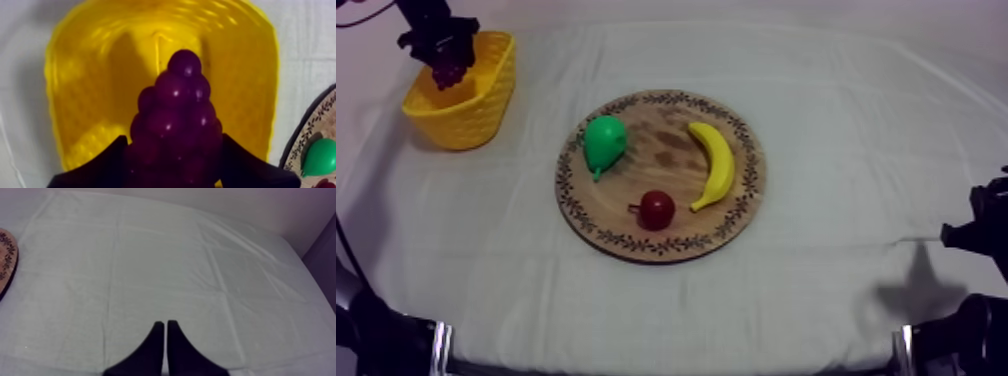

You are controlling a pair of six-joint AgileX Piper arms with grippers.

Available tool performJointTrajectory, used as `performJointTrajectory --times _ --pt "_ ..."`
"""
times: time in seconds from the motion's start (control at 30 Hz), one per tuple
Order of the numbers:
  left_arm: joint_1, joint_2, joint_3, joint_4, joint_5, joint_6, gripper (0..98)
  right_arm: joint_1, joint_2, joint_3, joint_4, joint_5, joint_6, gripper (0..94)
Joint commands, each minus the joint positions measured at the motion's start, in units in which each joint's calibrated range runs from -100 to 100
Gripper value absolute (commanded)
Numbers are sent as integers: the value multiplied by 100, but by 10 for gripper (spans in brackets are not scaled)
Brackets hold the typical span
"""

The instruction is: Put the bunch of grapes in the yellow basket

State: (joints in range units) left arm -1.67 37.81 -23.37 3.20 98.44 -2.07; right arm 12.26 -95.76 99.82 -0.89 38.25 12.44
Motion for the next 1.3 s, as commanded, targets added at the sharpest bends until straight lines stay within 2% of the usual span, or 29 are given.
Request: performJointTrajectory --times 0.0,0.1,0.2,0.33,0.5,0.67,0.87,1.07,1.27 --pt "3 103 -9 12 17 56 718 -1 1 -5 -1 -2 -1 3" --pt "14 218 -19 19 62 115 853 -1 1 -5 -1 -2 -1 3" --pt "26 297 -98 -6 108 231 927 -1 1 -5 -1 -2 -1 3" --pt "31 338 -245 -21 120 316 957 -1 1 -5 -1 -2 -1 3" --pt "40 221 -256 -81 123 255 953 -1 1 -5 -1 -2 -1 3" --pt "46 -129 -79 -137 96 232 891 -1 1 -5 -1 -2 -1 3" --pt "48 -895 508 -203 -231 219 736 -1 1 -5 -1 -2 -1 3" --pt "47 -1984 1549 -205 -1052 22 549 -1 1 -5 -1 -2 -1 3" --pt "81 -3295 2957 -222 -2097 -140 424 -1 1 -5 -1 -2 -1 3"
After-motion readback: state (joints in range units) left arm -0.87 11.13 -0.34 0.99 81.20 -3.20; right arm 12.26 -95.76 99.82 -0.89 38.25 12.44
